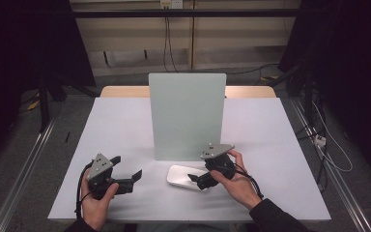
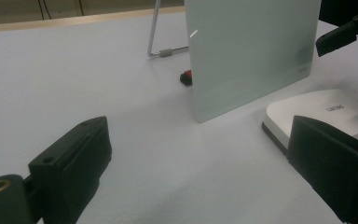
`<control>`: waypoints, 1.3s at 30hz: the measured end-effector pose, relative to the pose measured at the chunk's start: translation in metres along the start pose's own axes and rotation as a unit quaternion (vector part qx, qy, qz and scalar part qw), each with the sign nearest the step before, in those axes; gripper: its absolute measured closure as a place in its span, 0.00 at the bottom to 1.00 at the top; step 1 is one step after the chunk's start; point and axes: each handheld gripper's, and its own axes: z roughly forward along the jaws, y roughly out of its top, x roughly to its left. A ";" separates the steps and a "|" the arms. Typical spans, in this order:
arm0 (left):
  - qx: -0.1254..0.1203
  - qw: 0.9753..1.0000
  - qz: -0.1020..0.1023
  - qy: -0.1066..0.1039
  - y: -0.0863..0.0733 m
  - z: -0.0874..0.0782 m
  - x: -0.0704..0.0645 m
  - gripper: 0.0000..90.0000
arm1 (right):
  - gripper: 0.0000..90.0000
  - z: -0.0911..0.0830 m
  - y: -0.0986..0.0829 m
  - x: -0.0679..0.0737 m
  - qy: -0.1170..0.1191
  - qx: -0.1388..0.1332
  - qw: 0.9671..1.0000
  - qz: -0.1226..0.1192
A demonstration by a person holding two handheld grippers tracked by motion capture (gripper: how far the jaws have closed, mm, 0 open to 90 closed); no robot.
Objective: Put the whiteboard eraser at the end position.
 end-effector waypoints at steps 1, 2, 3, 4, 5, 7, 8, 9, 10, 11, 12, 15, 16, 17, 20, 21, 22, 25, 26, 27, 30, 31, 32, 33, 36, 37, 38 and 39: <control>0.000 1.000 0.000 0.001 0.000 0.000 0.000 0.07 | 0.08 -0.002 -0.001 -0.002 -0.003 -0.002 1.000 0.004; 0.001 1.000 -0.001 0.000 0.000 0.000 0.000 0.07 | 0.08 -0.004 -0.003 -0.004 -0.009 -0.006 1.000 0.010; 0.000 1.000 -0.002 0.001 0.000 0.000 0.000 0.07 | 0.08 -0.007 -0.005 -0.006 -0.014 -0.012 1.000 0.014; 0.000 1.000 -0.001 0.001 0.000 0.000 0.000 0.07 | 0.08 -0.009 -0.006 -0.007 -0.018 -0.016 1.000 0.018; 0.001 1.000 -0.002 0.000 0.000 0.000 0.001 0.07 | 0.08 -0.012 -0.007 -0.009 -0.023 -0.019 0.999 0.022; 0.001 1.000 -0.003 0.000 0.000 0.000 0.001 0.07 | 0.08 -0.016 -0.011 -0.011 -0.030 -0.023 0.999 0.026; 0.001 1.000 -0.003 0.002 0.000 0.000 0.001 0.07 | 0.08 -0.018 -0.012 -0.012 -0.035 -0.024 0.999 0.029; -0.001 1.000 -0.005 0.002 0.000 0.000 0.001 0.07 | 0.08 -0.020 -0.014 -0.013 -0.042 -0.025 0.998 0.033; 0.000 1.000 -0.003 0.002 0.000 0.000 0.001 0.07 | 0.08 -0.021 -0.016 -0.014 -0.049 -0.028 0.998 0.036; 0.000 1.000 -0.003 0.002 0.000 0.000 0.001 0.07 | 0.08 -0.023 -0.018 -0.015 -0.051 -0.032 0.997 0.040; 0.000 1.000 -0.003 0.002 0.000 0.000 0.001 0.07 | 0.08 -0.025 -0.020 -0.016 -0.056 -0.034 0.997 0.045; -0.001 1.000 -0.005 0.001 0.000 0.000 0.001 0.07 | 0.08 -0.030 -0.025 -0.020 -0.065 -0.040 0.995 0.058; 0.000 1.000 -0.006 0.002 0.000 0.000 0.002 0.07 | 0.08 -0.032 -0.027 -0.020 -0.070 -0.043 0.995 0.062; -0.003 1.000 -0.008 0.001 0.000 0.000 0.002 0.07 | 0.08 -0.034 -0.029 -0.021 -0.078 -0.044 0.994 0.064; -0.003 1.000 -0.007 0.003 0.000 -0.001 0.002 0.07 | 0.08 -0.041 -0.036 -0.023 -0.090 -0.045 0.992 0.073; -0.003 1.000 -0.008 0.004 0.000 -0.001 0.002 0.07 | 0.08 -0.043 -0.040 -0.024 -0.095 -0.045 0.991 0.077; -0.002 1.000 -0.007 0.004 0.000 -0.001 0.002 0.07 | 0.08 -0.046 -0.043 -0.025 -0.100 -0.047 0.991 0.080; -0.004 1.000 -0.008 0.006 0.000 -0.001 0.002 0.07 | 0.09 -0.054 -0.054 -0.029 -0.112 -0.048 0.988 0.093; -0.004 1.000 -0.008 0.006 0.000 -0.001 0.001 0.07 | 0.08 -0.057 -0.057 -0.030 -0.114 -0.048 0.988 0.097; -0.004 1.000 -0.008 0.005 0.000 -0.001 0.001 0.07 | 0.09 -0.060 -0.060 -0.031 -0.117 -0.052 0.987 0.101; -0.003 1.000 -0.007 0.005 0.000 0.000 0.001 0.07 | 0.09 -0.068 -0.067 -0.034 -0.126 -0.056 0.984 0.109; -0.003 1.000 -0.007 0.005 0.000 0.000 0.001 0.07 | 0.09 -0.070 -0.069 -0.034 -0.127 -0.058 0.984 0.111; -0.004 1.000 -0.007 0.005 0.000 0.000 0.001 0.07 | 0.09 -0.072 -0.071 -0.035 -0.132 -0.058 0.983 0.113; -0.004 1.000 -0.006 0.006 0.000 0.000 0.001 0.07 | 0.09 -0.074 -0.073 -0.036 -0.136 -0.060 0.982 0.115; -0.004 1.000 -0.006 0.007 0.000 0.000 0.001 0.07 | 0.09 -0.079 -0.078 -0.038 -0.143 -0.065 0.980 0.123; -0.003 1.000 -0.005 0.006 0.000 -0.001 0.001 0.07 | 0.09 -0.081 -0.080 -0.039 -0.149 -0.065 0.979 0.126; -0.004 1.000 -0.005 0.006 0.000 -0.001 0.001 0.07 | 0.09 -0.082 -0.082 -0.040 -0.151 -0.066 0.978 0.127; -0.004 1.000 -0.006 0.006 0.000 -0.001 0.001 0.07 | 0.09 -0.083 -0.085 -0.040 -0.154 -0.066 0.977 0.130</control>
